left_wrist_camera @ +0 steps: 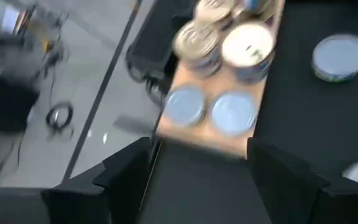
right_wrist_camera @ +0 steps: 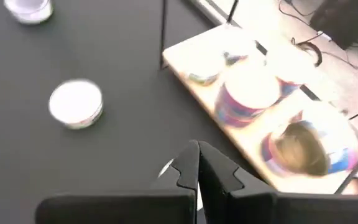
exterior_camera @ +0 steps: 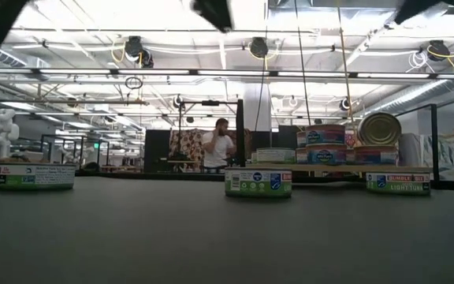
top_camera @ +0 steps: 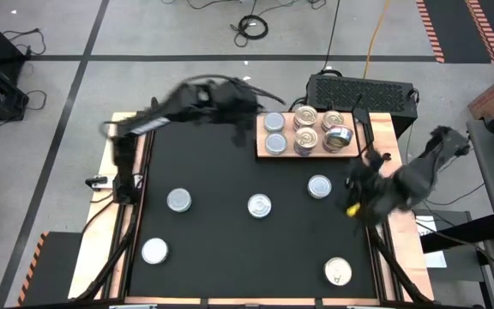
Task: Stack canned seafood by type on shelf
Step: Stack the blue pink tuna can on top of the other blue pink tuna can on the shelf
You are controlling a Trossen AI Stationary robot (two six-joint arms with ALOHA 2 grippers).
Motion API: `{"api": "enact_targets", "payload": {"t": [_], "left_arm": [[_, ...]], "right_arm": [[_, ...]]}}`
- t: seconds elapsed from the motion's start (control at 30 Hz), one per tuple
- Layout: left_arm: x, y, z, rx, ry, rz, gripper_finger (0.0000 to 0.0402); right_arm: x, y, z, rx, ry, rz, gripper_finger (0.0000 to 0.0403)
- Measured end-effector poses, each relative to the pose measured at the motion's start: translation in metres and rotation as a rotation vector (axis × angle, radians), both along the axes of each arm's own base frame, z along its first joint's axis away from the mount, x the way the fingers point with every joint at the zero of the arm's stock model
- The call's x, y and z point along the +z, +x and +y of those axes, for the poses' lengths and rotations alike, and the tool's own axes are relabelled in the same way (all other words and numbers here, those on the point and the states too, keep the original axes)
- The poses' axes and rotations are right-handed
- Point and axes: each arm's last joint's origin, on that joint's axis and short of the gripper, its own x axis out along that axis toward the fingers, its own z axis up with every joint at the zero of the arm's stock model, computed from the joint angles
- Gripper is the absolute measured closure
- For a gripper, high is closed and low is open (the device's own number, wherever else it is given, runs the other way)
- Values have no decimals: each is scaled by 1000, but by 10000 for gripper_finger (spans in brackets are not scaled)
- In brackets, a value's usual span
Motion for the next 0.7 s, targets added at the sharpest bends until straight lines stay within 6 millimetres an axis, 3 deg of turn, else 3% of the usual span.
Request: {"api": "enact_targets", "payload": {"t": [0.17, 0.3, 0.4, 0.5, 0.6, 0.7], "left_arm": [[-8, -44, -8, 113, -52, 89, 147], [-28, -89, -27, 168, -58, 63, 148], [-60, -111, -44, 146, -73, -77, 149], [-91, -124, -64, 2, -137, -303, 149], [-119, -131, -77, -122, -211, -518, 149], [-152, -130, -90, -212, -282, -628, 149]], "right_arm": [[36, -2, -45, -47, 5, -28, 377], [44, 6, -72, -92, -80, 44, 322], [39, 23, -92, -65, -64, 164, 268], [24, 43, -115, -21, 31, 325, 212], [4, 57, -140, 6, 71, 552, 155], [-12, 65, -165, -11, 65, 742, 103]]}}
